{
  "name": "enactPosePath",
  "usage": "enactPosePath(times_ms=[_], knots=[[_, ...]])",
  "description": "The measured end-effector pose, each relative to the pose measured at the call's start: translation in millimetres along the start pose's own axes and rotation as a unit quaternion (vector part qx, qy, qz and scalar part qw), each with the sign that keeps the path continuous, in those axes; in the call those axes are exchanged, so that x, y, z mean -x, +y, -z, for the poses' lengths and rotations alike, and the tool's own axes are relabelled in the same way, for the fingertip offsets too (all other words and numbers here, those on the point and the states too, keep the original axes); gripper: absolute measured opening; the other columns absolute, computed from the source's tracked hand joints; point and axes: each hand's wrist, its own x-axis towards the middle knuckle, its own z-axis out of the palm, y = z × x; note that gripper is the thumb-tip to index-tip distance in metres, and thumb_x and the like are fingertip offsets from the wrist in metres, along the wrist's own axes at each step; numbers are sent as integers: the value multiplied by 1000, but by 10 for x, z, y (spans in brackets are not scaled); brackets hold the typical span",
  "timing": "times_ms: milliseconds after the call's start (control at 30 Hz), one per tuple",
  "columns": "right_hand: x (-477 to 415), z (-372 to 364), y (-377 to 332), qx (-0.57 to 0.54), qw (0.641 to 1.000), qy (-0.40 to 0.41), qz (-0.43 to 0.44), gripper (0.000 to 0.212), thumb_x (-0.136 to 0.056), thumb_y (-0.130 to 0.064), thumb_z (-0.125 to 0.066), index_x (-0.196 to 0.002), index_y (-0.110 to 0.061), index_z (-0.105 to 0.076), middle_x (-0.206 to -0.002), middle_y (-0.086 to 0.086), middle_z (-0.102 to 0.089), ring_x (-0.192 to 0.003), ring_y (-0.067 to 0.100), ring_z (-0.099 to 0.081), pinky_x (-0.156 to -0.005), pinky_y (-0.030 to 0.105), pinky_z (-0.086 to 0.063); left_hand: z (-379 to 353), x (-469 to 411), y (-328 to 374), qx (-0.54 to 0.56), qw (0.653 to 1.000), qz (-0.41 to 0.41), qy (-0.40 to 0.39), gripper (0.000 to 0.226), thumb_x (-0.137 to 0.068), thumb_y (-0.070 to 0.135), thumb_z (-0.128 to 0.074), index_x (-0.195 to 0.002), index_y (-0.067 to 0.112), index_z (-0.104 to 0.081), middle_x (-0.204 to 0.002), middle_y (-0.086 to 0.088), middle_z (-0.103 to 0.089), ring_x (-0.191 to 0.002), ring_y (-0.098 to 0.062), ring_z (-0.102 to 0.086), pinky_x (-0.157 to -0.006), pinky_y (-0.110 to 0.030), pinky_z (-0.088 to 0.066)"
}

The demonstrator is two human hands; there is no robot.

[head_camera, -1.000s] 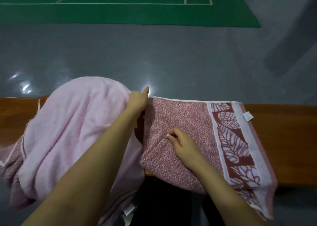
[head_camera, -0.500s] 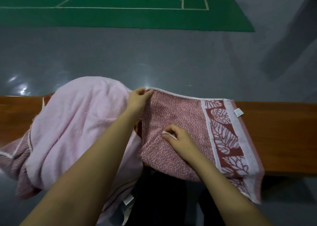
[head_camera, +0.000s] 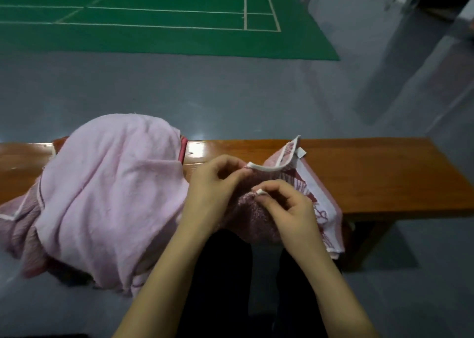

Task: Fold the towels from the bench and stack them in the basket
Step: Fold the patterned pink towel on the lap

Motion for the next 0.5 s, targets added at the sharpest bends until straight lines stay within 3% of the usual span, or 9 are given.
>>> enactPosePath(times_ms=[200,500], knots=[[213,59,-208,39,999,29,5,32,-86,-8,-66,-78,-39,-64,-89,-16,-68,-90,2,-64,-82,19,-49,9,420,206,-55,996,-56,-46,12,-88,8,-63,-86,19,-66,-80,13,-68,-78,4,-61,-71,-8,-43],[342,89,-330,34,999,32,3,22,-88,-5,-62,-82,-26,-61,-85,-20,-66,-87,0,-62,-81,16,-48,74,610,215,-98,989,-95,-59,11,-89,8,-63,-94,16,-69,-89,10,-68,-84,0,-61,-76,-10,-45]])
